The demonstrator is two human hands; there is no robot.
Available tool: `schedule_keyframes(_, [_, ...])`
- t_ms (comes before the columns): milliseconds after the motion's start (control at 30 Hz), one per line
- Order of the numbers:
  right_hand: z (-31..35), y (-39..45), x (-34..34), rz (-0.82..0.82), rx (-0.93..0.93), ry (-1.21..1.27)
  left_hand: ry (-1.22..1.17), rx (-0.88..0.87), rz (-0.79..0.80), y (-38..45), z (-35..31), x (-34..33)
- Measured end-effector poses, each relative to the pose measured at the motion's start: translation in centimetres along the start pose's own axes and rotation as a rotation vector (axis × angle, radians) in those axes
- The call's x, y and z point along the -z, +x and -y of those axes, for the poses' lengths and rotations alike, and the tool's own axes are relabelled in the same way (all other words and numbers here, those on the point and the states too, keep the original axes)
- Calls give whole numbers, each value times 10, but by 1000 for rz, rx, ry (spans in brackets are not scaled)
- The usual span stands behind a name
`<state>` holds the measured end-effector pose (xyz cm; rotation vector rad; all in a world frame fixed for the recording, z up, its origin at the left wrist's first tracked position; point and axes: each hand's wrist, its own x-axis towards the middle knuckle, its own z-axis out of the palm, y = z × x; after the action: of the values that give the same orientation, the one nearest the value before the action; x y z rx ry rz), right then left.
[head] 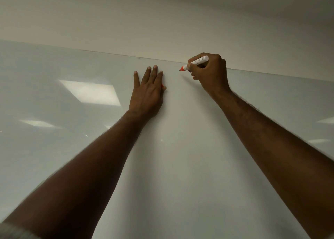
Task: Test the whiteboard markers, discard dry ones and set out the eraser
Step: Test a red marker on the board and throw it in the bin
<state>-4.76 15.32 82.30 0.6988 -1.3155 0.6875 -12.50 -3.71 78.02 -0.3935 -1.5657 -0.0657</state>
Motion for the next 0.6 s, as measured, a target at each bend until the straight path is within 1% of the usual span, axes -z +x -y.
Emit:
schedule_keyframes(300, [-2,-4,-3,13,-23,51,9,-10,-13,0,3,-5])
schedule_keyframes(500, [-4,-38,9,90,4,57,11,-5,-12,0,2,-4])
schedule_keyframes(600, [-6,-65,11,147,-13,72,11,-7,-14,0,1,-4])
